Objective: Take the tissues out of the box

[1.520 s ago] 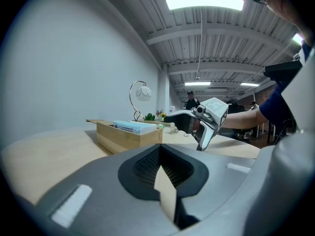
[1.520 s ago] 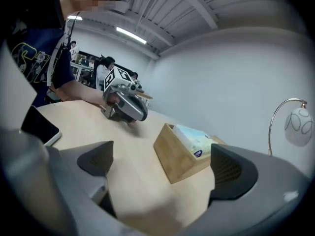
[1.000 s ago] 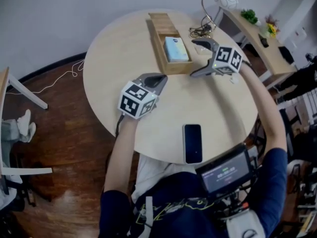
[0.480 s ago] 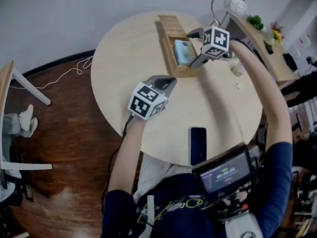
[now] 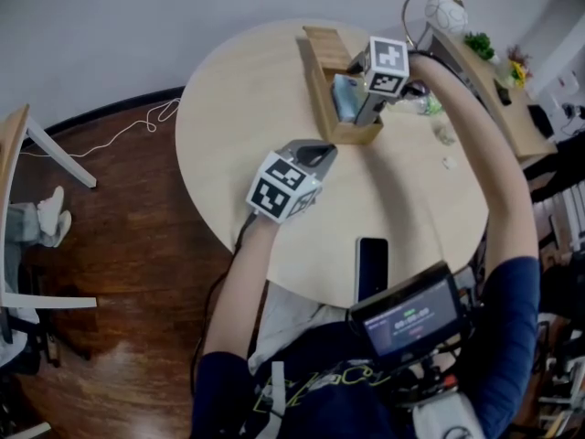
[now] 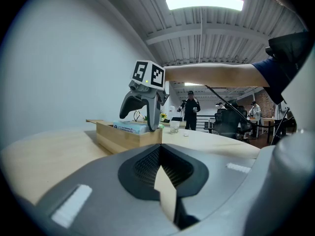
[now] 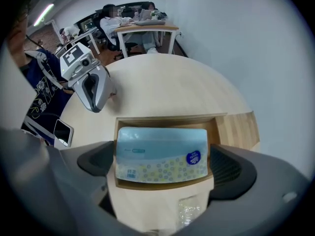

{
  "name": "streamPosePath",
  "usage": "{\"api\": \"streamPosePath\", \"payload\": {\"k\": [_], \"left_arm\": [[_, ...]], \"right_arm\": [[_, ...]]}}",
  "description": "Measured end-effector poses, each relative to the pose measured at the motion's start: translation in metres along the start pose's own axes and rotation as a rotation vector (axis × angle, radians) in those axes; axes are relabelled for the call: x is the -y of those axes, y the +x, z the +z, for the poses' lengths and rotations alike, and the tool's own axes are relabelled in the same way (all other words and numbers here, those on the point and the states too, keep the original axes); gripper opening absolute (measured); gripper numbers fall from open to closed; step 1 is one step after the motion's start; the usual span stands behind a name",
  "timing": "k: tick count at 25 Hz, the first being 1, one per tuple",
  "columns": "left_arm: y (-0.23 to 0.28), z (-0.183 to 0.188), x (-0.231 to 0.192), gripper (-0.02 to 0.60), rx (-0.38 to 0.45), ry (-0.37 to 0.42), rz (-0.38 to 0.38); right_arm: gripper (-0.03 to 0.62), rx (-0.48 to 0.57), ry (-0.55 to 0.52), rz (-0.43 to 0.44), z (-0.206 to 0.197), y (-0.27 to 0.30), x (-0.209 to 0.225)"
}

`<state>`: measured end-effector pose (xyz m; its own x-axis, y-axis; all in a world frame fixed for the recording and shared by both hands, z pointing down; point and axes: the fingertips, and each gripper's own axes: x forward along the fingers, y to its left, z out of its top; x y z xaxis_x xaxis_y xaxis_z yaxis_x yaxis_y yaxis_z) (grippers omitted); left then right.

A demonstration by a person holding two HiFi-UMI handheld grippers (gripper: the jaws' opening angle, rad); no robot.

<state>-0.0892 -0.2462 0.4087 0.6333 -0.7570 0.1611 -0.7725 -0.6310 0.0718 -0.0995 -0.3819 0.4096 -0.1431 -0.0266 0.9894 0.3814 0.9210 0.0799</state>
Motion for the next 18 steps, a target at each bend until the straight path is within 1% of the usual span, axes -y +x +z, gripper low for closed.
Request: {"api": "streamPosePath", "payload": {"k": [6, 10, 12, 15, 18], "left_arm": [[-0.001, 0.001, 0.001, 0.005, 0.007, -0.005, 0.002], [-0.001, 0.000, 0.000, 0.005, 0.006, -0.007, 0.001], [-0.002, -0.001, 0.000, 0.005, 0.004, -0.003, 0.000], [-0.003, -0.002, 0.000, 0.005, 0.009, 0.004, -0.004], [-0.004, -0.004, -0.001, 0.005, 0.000, 0.004, -0.002]], "right_arm": [[0.586, -0.075, -0.017, 0.072, 0.000, 0.008, -0.001], [0.588, -0.107, 0.009, 0.073, 0.002, 0.010, 0.011], [0.586, -0.103, 0.037, 0.075, 0.004, 0.011, 0.017], [0.586, -0.056, 0.084, 0.067, 0.013, 0.008, 0.024], [0.586, -0.039, 0.101, 0.069, 0.018, 0.005, 0.027]]}}
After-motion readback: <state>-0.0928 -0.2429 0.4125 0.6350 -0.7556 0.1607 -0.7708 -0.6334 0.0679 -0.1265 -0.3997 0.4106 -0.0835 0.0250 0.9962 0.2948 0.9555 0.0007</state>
